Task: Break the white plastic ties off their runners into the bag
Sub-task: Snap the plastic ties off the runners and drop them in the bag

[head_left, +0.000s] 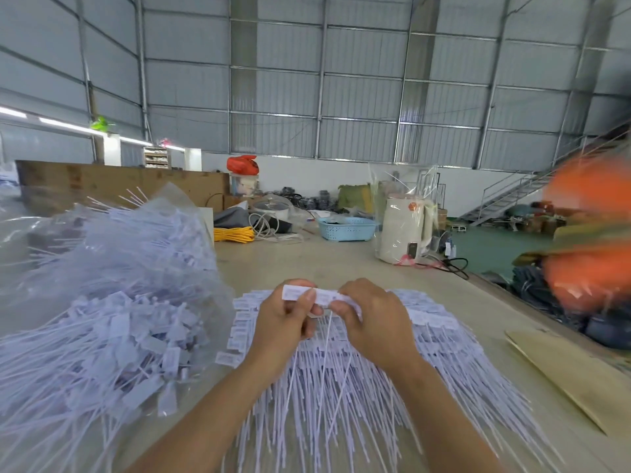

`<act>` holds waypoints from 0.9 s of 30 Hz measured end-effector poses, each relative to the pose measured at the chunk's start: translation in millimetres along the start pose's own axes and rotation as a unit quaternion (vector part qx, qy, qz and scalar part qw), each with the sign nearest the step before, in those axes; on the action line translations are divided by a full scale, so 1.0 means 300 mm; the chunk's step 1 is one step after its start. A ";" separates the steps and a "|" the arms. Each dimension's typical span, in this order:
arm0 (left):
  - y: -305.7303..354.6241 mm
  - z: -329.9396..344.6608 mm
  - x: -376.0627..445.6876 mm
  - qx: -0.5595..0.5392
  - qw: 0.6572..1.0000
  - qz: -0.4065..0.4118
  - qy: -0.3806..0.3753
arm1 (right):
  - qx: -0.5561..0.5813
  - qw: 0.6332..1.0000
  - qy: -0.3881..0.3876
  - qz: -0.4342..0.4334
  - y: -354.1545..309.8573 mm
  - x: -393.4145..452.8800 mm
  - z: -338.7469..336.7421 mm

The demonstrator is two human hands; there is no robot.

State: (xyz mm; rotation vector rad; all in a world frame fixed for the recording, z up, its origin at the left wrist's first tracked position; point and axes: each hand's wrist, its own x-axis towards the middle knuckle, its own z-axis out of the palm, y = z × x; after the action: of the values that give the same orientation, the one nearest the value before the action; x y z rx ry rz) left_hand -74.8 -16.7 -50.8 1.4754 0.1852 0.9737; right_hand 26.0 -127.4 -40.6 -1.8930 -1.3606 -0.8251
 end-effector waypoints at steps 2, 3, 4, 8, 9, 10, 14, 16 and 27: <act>-0.007 -0.006 0.001 0.014 1.000 -0.004 -0.009 | -0.019 1.000 -0.015 0.005 -0.005 -0.003 0.004; -0.010 -0.009 0.002 0.014 1.000 -0.018 -0.015 | -0.012 0.999 -0.029 0.018 -0.005 -0.006 0.008; -0.012 -0.010 0.002 0.013 0.999 -0.036 -0.017 | 0.005 0.998 -0.046 0.032 -0.005 -0.009 0.008; -0.014 -0.014 0.007 0.067 0.996 -0.063 0.007 | 0.065 0.991 -0.111 0.036 -0.009 -0.012 0.009; -0.013 -0.014 0.008 0.078 0.995 -0.065 0.012 | 0.075 0.990 -0.113 0.032 -0.012 -0.011 0.012; -0.010 -0.014 0.010 0.078 0.994 -0.071 0.012 | 0.086 0.990 -0.109 0.032 -0.012 -0.009 0.014; 0.017 -0.017 0.019 0.050 0.994 -0.094 -0.025 | 0.136 0.986 -0.077 0.055 -0.002 -0.003 0.004; 0.026 -0.019 0.021 0.035 0.991 -0.117 -0.058 | 0.158 0.983 -0.074 0.062 0.002 0.000 0.000; 0.014 -0.118 0.062 -0.091 0.979 -0.180 -0.030 | 0.281 0.946 -0.030 0.161 0.038 0.008 -0.078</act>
State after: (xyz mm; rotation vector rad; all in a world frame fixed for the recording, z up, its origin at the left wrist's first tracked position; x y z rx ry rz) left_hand -87.9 20.8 -44.3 1.2473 0.3002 0.6337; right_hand 35.0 -147.8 -26.7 -1.6216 -1.1225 -0.1830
